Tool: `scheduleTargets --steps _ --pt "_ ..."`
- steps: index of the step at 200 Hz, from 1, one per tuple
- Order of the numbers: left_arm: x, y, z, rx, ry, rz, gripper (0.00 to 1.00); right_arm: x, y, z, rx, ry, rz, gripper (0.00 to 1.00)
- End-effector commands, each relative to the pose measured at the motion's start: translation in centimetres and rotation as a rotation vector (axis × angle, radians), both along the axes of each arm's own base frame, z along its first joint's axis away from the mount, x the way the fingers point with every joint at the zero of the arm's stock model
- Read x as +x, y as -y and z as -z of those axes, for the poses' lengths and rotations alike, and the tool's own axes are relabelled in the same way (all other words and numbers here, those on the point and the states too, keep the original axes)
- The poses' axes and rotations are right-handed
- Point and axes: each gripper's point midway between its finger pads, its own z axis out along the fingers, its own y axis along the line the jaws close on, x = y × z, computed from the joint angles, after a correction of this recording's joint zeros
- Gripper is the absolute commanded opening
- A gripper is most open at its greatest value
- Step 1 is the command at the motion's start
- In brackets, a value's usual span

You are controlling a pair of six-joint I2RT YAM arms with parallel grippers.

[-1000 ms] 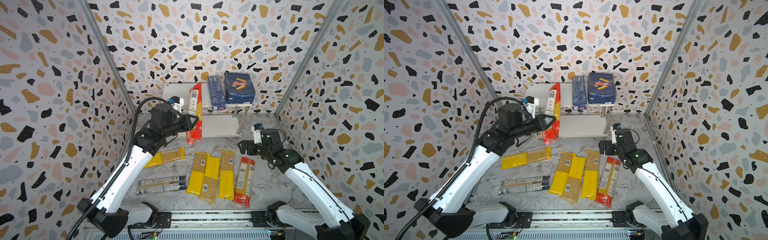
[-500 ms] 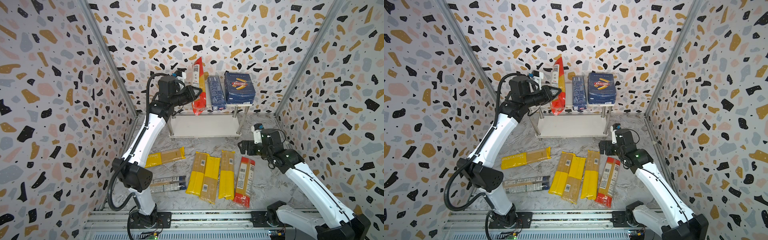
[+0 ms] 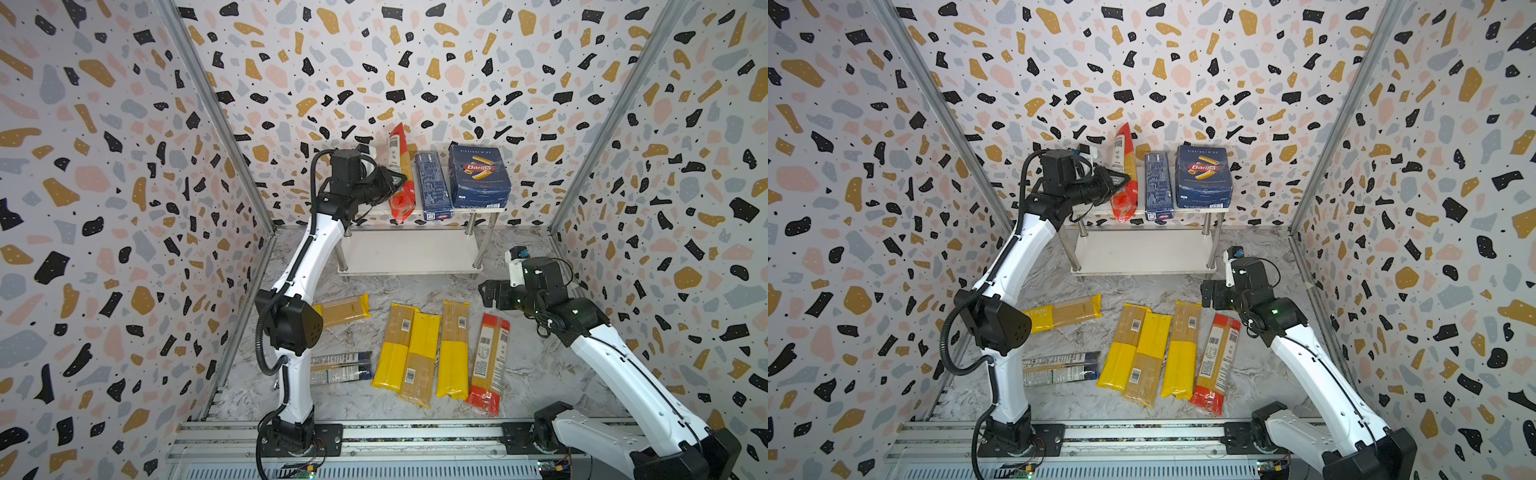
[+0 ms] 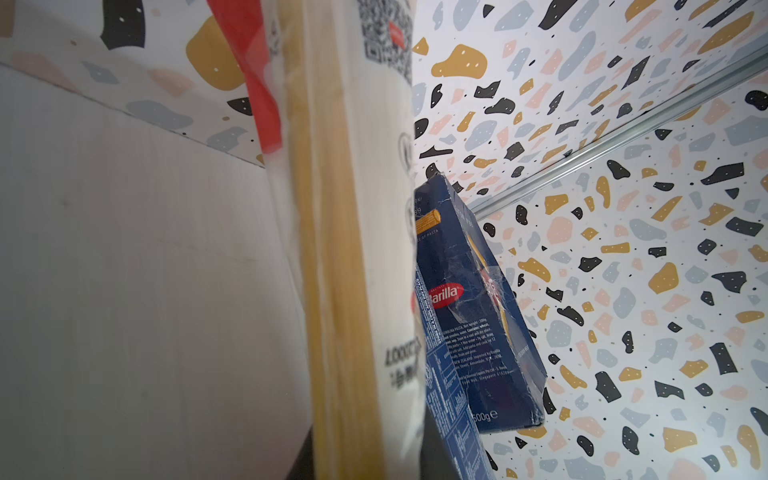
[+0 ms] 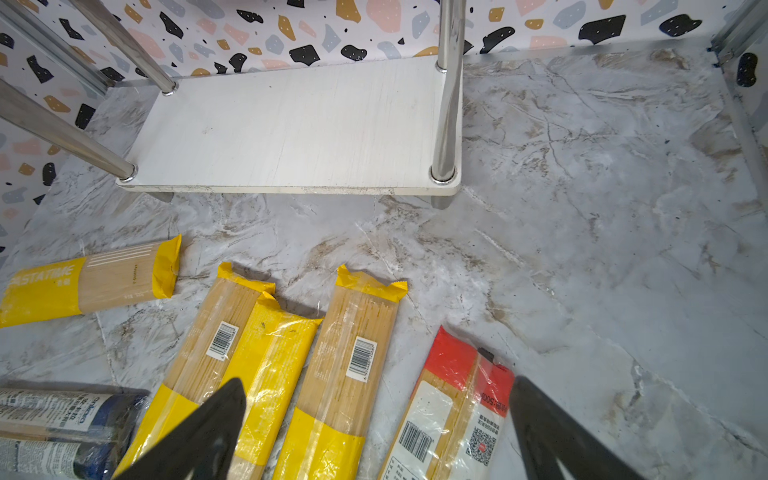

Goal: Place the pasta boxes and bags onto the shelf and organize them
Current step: 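Lower the bag upright beside the blue Spaghetti box on the top shelf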

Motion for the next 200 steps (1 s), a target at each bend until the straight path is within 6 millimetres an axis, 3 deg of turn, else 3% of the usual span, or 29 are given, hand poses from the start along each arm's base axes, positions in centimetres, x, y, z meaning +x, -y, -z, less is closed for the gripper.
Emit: scheduleTargets --steps 1,50,118,200 --pt "-2.7 -0.5 -9.3 -0.109 0.273 0.041 0.0 0.2 0.3 -2.0 0.006 0.054 0.008 0.99" --pt "-3.2 -0.7 -8.4 -0.094 0.23 0.035 0.15 0.2 -0.1 -1.4 0.026 0.049 -0.008 0.99" --pt "-3.5 -0.7 -8.3 -0.13 0.198 0.04 0.44 0.1 -0.3 -1.9 0.036 0.062 -0.018 0.99" --pt "-4.8 -1.3 -9.8 -0.141 0.221 0.032 0.49 -0.1 -0.1 -2.3 0.042 0.072 -0.014 0.99"
